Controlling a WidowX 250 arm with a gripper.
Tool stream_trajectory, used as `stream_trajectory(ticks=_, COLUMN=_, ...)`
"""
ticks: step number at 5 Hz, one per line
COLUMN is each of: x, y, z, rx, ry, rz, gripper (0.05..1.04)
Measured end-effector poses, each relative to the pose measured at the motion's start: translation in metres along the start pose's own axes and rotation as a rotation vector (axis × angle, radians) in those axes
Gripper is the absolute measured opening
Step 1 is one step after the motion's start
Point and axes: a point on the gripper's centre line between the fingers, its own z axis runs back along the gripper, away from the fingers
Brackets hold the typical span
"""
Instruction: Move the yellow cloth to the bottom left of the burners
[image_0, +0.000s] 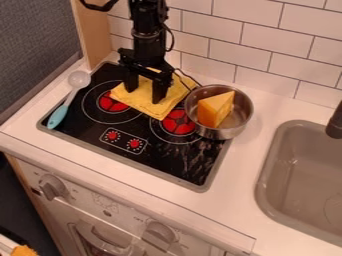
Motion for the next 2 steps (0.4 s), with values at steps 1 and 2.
stream_trajectory(ticks=1, x=-0.034, y=0.004, z=-0.003, rx=0.001, ry=0.041, rz=-0.019, gripper=1.0)
stream_trajectory(ticks=2, x=-0.084, y=0.006, z=-0.008, rx=0.001, ry=0.088, rz=-0.048, gripper=1.0)
